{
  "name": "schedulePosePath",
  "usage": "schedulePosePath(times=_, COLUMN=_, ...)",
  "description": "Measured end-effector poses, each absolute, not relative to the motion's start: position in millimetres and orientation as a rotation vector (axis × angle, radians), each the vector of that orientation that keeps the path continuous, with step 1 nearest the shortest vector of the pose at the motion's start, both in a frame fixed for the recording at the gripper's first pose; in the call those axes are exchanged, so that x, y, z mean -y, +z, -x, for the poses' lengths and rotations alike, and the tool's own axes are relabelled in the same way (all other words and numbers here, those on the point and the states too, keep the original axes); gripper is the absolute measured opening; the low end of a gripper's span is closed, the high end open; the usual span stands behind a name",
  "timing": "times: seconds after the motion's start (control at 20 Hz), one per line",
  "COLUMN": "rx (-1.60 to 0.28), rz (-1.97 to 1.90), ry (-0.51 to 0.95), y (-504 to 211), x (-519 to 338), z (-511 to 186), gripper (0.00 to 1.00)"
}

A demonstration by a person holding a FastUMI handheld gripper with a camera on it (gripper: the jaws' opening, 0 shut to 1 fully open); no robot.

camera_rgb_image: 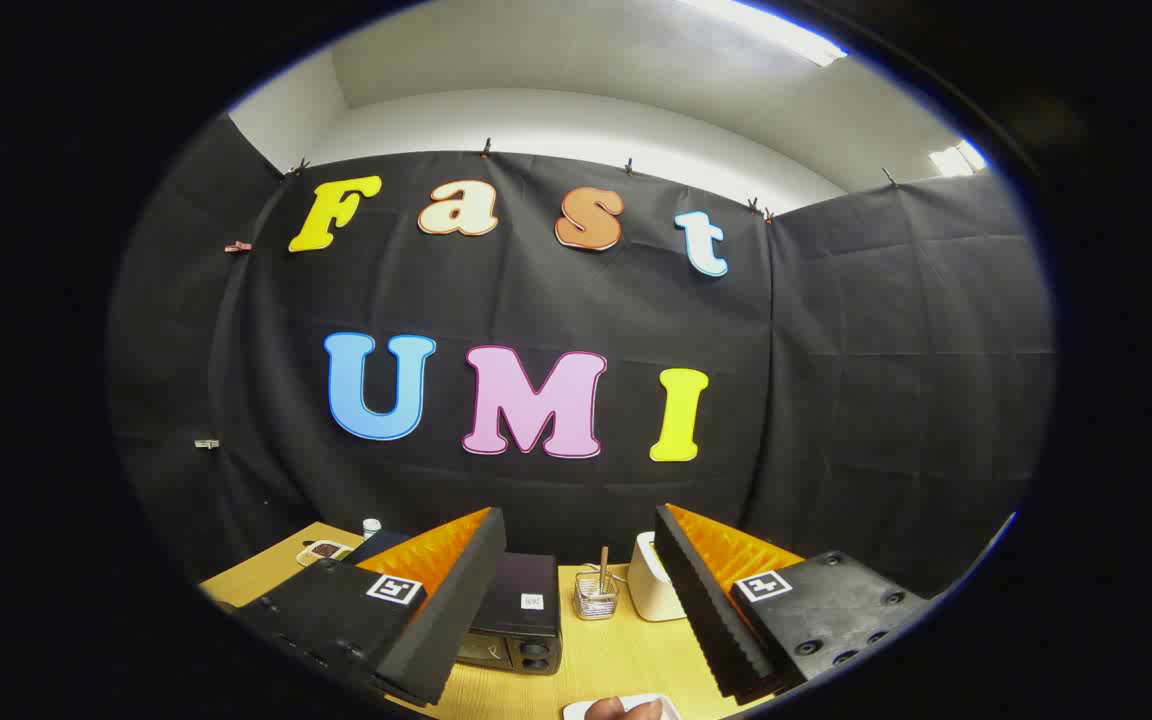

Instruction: Open the toaster oven, put the food inside, and close the toaster oven door.

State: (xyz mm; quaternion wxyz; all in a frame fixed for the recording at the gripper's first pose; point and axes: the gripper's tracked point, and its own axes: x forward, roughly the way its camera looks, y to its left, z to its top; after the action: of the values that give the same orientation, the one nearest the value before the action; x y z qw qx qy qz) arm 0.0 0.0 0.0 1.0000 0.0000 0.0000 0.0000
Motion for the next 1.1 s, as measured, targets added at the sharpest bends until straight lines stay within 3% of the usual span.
schedulePosePath(times=1.1, rx=-0.007, rz=-0.017, ry=0.019, y=-5, x=-26, z=-1, gripper=0.97)
